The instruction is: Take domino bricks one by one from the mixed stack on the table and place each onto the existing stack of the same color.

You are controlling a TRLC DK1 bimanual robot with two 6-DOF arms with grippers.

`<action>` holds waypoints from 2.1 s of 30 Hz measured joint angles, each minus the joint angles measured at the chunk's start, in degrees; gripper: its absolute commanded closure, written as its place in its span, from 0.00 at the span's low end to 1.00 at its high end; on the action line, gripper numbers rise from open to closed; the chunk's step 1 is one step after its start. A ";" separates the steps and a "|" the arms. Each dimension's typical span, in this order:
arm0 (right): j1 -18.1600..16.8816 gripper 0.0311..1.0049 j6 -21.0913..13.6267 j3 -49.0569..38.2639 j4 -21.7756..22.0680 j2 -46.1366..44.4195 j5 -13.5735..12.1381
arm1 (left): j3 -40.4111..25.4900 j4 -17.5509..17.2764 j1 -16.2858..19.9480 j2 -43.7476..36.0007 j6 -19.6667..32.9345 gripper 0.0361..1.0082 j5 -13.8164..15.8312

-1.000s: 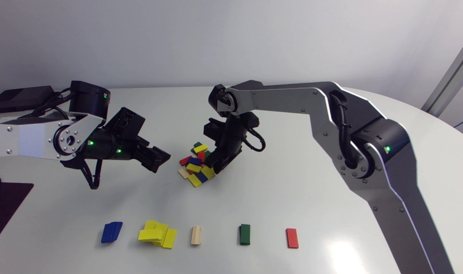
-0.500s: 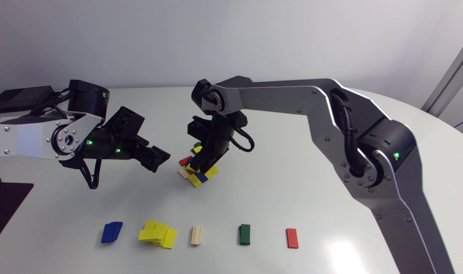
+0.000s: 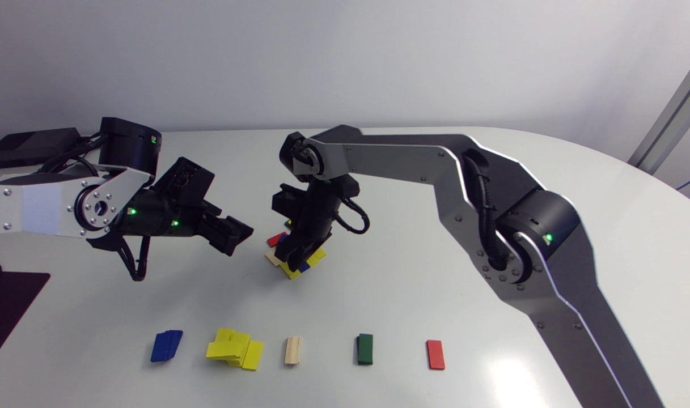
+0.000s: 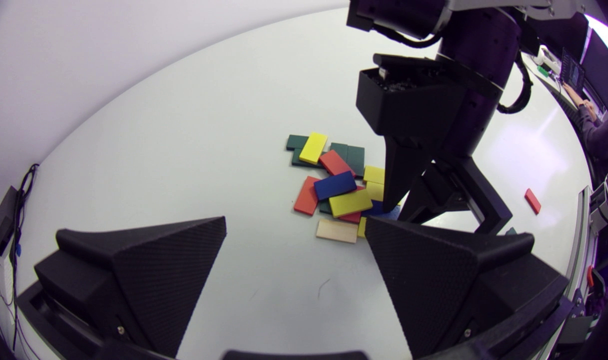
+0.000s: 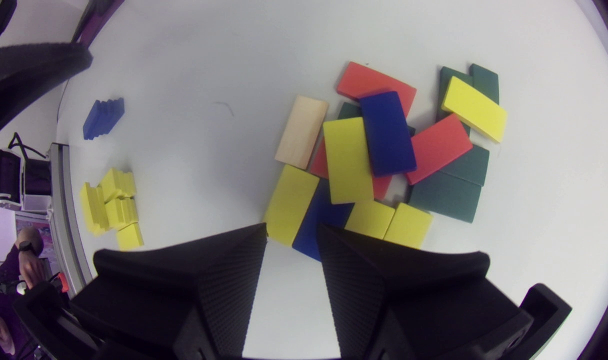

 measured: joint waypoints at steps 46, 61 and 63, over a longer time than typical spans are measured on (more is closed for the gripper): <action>-5.38 0.49 -12.24 7.89 -3.19 -0.28 6.47 | -0.20 0.00 1.20 0.00 1.29 0.02 0.87; -8.15 0.41 -24.63 10.51 -8.07 5.31 9.11 | -0.20 0.00 2.25 0.00 1.75 0.02 1.70; -7.74 0.41 -25.53 10.51 -8.09 5.33 10.03 | -0.20 0.00 2.29 0.00 1.79 0.02 1.70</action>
